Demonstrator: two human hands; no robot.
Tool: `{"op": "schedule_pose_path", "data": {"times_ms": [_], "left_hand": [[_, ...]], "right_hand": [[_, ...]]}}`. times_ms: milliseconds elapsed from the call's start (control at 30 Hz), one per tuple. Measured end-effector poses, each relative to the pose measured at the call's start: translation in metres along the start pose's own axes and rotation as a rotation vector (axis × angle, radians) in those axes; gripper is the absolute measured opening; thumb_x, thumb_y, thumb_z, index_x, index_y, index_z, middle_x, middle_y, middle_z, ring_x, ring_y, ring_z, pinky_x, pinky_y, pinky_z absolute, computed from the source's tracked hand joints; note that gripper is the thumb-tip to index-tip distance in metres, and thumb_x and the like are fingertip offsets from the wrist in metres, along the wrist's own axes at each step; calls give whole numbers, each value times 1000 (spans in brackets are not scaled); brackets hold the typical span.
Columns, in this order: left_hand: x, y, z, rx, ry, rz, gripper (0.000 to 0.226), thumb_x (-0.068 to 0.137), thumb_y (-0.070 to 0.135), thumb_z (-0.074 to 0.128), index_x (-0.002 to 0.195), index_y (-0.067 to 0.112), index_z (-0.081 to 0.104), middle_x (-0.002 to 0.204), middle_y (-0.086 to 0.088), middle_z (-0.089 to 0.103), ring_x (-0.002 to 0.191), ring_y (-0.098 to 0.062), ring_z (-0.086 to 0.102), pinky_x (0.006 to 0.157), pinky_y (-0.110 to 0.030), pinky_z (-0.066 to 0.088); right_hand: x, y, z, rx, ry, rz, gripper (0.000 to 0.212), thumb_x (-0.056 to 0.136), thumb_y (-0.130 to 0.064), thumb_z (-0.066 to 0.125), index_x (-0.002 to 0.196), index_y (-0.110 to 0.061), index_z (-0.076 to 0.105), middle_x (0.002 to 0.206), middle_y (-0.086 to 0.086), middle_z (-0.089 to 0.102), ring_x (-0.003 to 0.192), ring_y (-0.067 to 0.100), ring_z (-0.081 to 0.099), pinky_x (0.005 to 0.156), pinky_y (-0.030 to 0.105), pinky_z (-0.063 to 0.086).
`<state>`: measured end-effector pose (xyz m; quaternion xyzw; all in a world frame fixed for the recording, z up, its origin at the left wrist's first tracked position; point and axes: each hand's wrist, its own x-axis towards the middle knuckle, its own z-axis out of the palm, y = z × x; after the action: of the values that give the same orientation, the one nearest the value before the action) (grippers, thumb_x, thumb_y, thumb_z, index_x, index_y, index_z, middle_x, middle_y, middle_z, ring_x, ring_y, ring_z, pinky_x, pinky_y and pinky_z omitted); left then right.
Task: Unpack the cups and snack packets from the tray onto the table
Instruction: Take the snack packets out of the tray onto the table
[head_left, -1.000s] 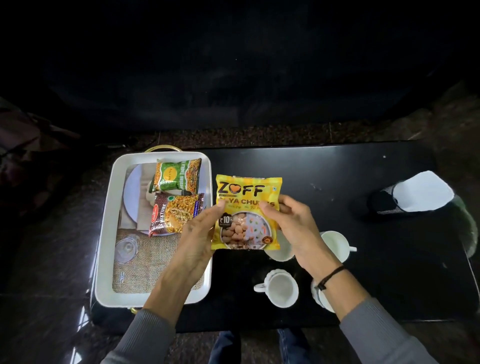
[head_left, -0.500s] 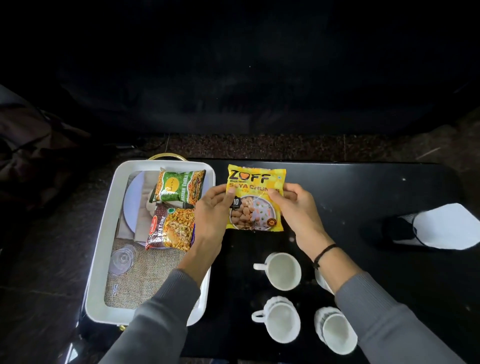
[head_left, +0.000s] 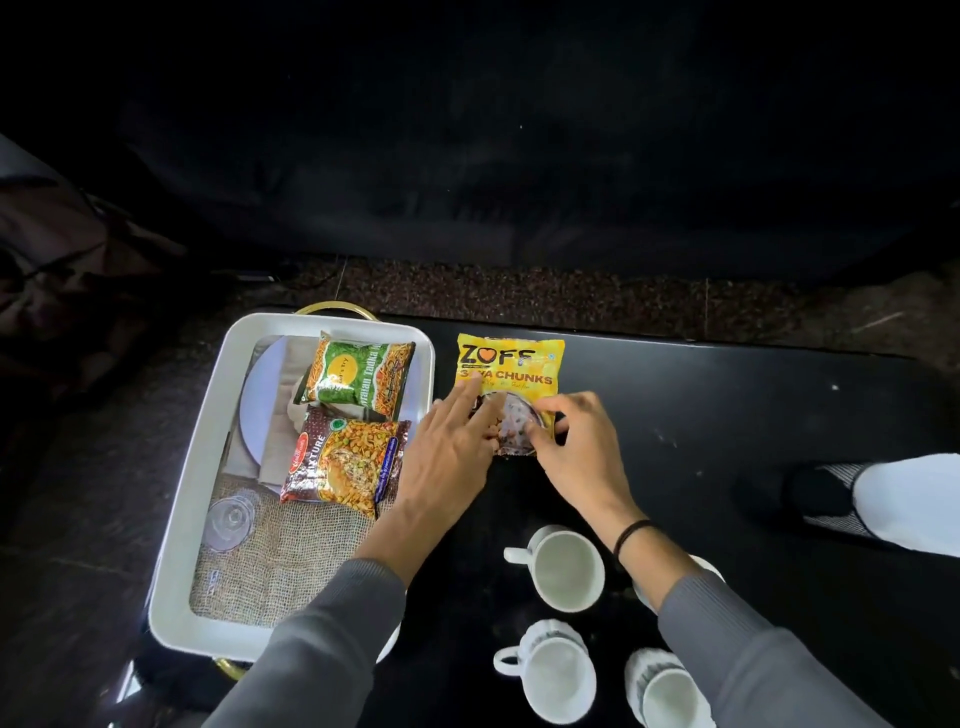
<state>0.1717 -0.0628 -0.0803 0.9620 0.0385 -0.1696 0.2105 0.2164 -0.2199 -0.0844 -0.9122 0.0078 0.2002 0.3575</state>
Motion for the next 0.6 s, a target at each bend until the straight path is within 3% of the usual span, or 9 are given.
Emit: {"op": "schedule_pose_path", "data": {"times_ms": [133,267,400,500,600], "left_hand": [[-3,6,-3,-80,32,-12,55,100,15,54,153,21,42,170,-5,19,152,-25,28,117,-38,33],[-13,9,-7,-137,81,-7,49,99,14,56,147,18,50,166,-2,31,148,-22,37,114,-35,37],[-31,1,-15,-194,160,-28,43,99,15,60,142,16,57,157,0,46,144,-20,43,112,-34,39],[-49,-14,-22,-267,225,-65,40,93,15,69,133,15,64,143,-1,59,134,-21,53,108,-37,45],[-69,-35,-23,-253,314,-145,35,92,18,71,127,15,67,137,-1,62,131,-22,54,105,-40,44]], "right_hand": [[-2,-5,-2,-73,7,-13,25,93,-28,70,117,-25,65,116,-4,49,109,16,58,78,38,59],[-11,-16,-3,-92,56,-54,17,92,-30,70,108,-28,65,108,-6,50,94,14,60,72,36,58],[-22,-37,4,-23,14,-105,11,91,-26,71,101,-26,68,109,-6,56,93,12,62,76,36,58],[-28,-60,19,51,-54,-149,5,91,-22,71,94,-25,71,102,-11,66,86,5,66,76,28,58],[-33,-78,41,64,-138,-210,10,92,-18,69,100,-22,72,98,-11,71,89,3,66,76,21,55]]}}
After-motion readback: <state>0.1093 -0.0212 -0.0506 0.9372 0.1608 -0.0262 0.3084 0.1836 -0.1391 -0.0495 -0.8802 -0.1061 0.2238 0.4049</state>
